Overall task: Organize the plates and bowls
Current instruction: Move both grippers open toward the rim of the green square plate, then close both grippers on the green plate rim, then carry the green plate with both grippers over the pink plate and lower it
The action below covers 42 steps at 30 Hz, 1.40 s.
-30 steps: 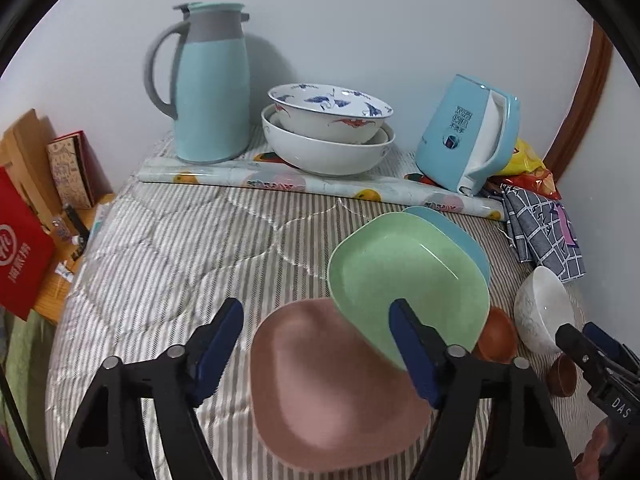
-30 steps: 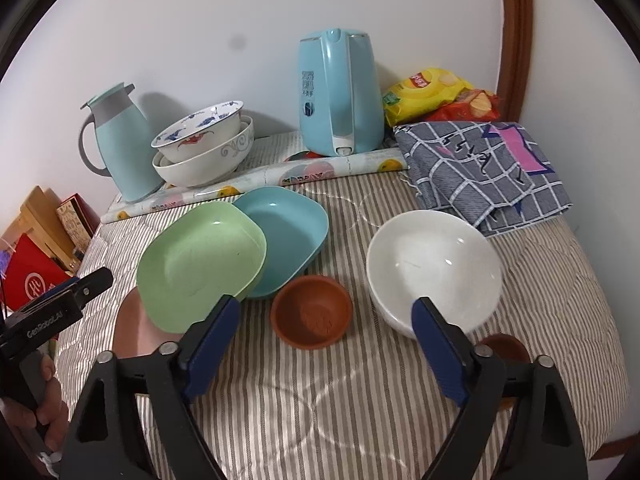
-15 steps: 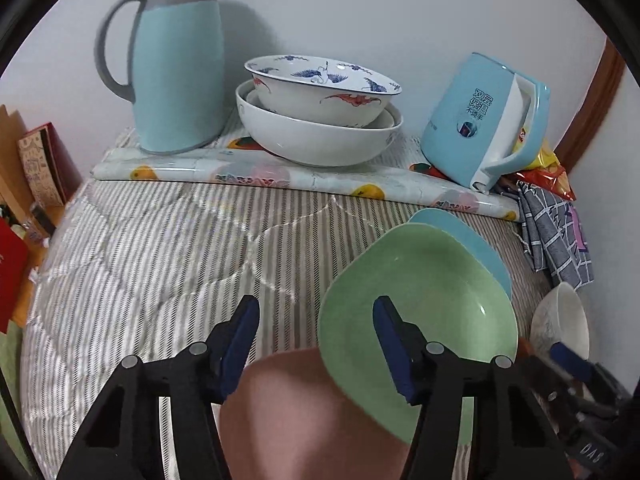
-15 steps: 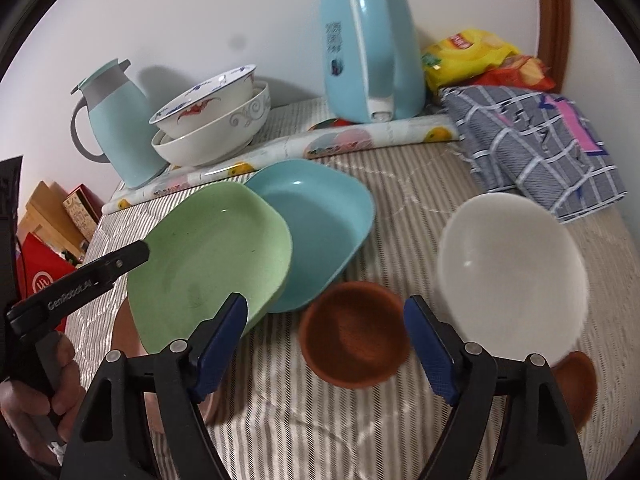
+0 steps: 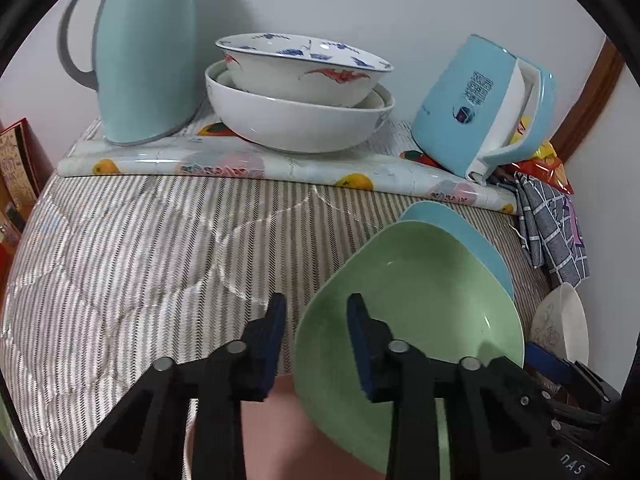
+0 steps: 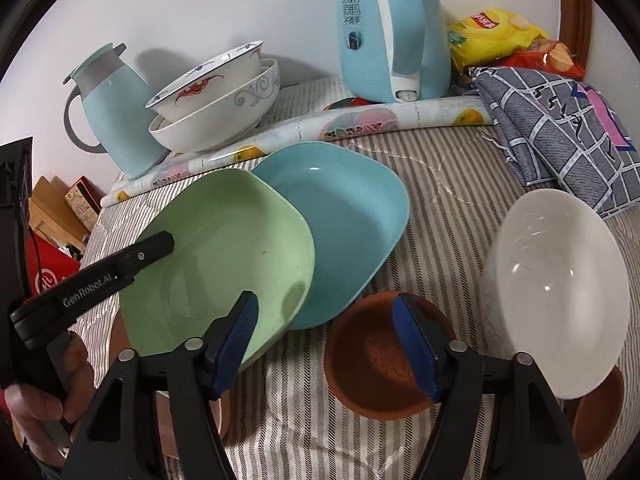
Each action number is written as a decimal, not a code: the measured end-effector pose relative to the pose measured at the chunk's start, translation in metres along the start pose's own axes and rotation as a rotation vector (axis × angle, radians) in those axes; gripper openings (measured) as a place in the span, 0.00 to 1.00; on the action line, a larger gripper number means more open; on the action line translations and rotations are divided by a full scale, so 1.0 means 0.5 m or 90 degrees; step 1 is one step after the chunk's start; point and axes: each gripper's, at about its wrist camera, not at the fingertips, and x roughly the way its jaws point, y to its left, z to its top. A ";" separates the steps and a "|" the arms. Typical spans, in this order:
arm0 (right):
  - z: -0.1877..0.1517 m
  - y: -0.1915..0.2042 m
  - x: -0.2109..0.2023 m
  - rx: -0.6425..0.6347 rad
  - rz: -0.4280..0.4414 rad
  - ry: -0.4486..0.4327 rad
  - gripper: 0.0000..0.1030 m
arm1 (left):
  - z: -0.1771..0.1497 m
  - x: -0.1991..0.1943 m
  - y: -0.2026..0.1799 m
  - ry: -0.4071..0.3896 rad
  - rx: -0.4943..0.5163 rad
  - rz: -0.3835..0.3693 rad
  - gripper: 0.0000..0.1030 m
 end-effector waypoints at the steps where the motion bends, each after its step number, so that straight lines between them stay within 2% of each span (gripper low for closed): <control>1: 0.001 0.002 0.004 -0.002 0.000 0.002 0.59 | -0.001 0.001 -0.001 0.001 0.000 -0.003 0.21; 4: 0.003 0.008 0.016 -0.009 -0.013 0.010 0.43 | -0.005 -0.002 -0.004 0.002 0.002 -0.019 0.11; 5: 0.003 0.010 0.017 -0.013 -0.020 0.005 0.32 | -0.006 -0.005 -0.006 0.002 0.004 -0.028 0.10; 7: 0.004 0.012 0.013 -0.013 -0.023 0.003 0.21 | -0.009 -0.015 -0.014 -0.005 0.013 -0.027 0.09; 10: 0.005 0.011 0.005 -0.014 -0.023 -0.005 0.18 | -0.010 -0.036 -0.025 -0.027 0.026 -0.012 0.09; 13: 0.001 0.007 -0.003 -0.005 -0.022 -0.005 0.16 | -0.009 -0.054 -0.020 -0.028 0.011 -0.033 0.09; 22: -0.020 0.011 -0.078 0.001 -0.011 -0.046 0.16 | -0.026 -0.133 -0.038 -0.059 0.012 -0.041 0.09; 32: -0.068 -0.002 -0.173 0.013 -0.015 -0.081 0.15 | -0.078 -0.205 -0.068 -0.072 0.014 -0.056 0.09; 42: -0.131 0.000 -0.232 0.012 -0.018 -0.097 0.15 | -0.133 -0.265 -0.082 -0.080 0.020 -0.049 0.09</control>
